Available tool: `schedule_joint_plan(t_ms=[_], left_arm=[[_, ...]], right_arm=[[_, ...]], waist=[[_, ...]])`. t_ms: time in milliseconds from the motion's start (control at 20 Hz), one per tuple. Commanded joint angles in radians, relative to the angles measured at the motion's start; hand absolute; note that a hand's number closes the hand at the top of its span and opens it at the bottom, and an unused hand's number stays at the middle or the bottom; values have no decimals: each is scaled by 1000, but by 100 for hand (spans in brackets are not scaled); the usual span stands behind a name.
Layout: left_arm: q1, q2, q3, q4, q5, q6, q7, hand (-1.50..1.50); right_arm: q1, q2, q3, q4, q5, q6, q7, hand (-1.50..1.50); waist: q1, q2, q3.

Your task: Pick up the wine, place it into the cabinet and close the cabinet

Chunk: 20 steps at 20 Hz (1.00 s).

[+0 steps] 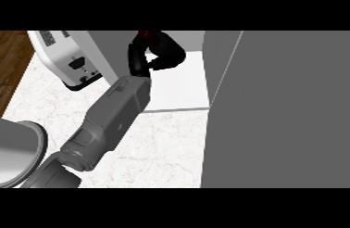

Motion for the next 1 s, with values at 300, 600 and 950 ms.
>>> schedule_joint_plan(t_ms=[300,600,950], left_arm=[[-71,34,2,155,-62,38,23,-150],[-60,30,3,177,-83,53,13,-150],[-14,60,30,148,-79,-48,-70,-150]], right_arm=[[40,-2,-19,-125,-84,5,31,-150],[57,-12,-4,-143,-83,23,41,-150],[65,-19,-2,-179,-74,24,52,-150]], waist=[[-10,9,0],[-5,5,0],[-4,4,-1]])
